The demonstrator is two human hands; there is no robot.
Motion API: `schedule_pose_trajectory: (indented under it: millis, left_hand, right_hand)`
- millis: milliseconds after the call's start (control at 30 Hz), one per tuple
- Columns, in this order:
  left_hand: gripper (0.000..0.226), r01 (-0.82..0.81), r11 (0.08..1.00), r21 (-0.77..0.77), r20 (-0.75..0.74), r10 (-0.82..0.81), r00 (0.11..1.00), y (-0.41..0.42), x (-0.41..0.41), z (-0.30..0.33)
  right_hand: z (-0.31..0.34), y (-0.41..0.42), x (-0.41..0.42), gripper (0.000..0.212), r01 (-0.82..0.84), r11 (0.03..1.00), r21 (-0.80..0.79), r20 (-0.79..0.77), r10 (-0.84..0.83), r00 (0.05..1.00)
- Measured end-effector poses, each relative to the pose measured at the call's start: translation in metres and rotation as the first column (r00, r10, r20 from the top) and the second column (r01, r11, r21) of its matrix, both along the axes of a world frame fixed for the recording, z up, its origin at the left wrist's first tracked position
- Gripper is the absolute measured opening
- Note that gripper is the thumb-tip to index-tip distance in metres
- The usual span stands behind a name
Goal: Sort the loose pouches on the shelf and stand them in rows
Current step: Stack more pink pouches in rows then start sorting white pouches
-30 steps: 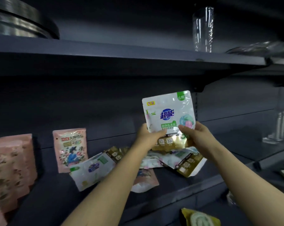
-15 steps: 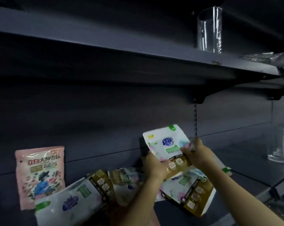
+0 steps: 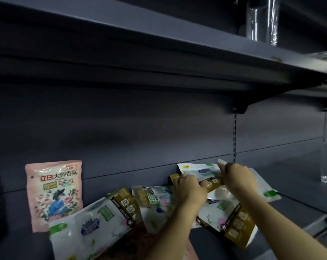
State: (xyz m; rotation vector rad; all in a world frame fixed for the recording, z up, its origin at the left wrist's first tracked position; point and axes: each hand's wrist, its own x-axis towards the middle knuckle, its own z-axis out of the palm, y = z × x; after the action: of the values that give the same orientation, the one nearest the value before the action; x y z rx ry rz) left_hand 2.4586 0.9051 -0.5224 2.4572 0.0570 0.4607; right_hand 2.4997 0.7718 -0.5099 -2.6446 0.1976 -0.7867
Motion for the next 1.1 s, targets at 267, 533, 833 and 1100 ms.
schedule_pose_trajectory:
  millis: [267, 533, 833, 1100]
  left_hand:
    - [0.037, -0.035, 0.995, 0.097, 0.062, 0.029, 0.998, 0.037, -0.038, 0.019]
    - [0.038, -0.539, 0.82, -0.194, 0.122, 0.566, 0.816, 0.151, -0.099, 0.008]
    - [0.065, -0.618, 0.509, -0.599, -0.28, 0.591, 0.757, 0.208, -0.141, -0.011]
    - [0.041, -0.496, 0.436, -0.751, -0.312, 0.428, 0.848, 0.203, -0.148, -0.014]
  right_hand:
    - [0.014, 0.041, -0.037, 0.048, -0.137, 0.981, -0.141, 0.055, 0.146, 0.988]
    - [0.013, 0.145, -0.071, 0.039, -0.645, 0.755, -0.12, 0.02, 0.651, 0.759]
    - [-0.012, 0.196, -0.108, 0.038, -0.822, 0.536, -0.192, -0.171, 0.806, 0.566]
    - [-0.019, 0.185, -0.118, 0.042, -0.847, 0.499, -0.18, -0.246, 0.811, 0.53]
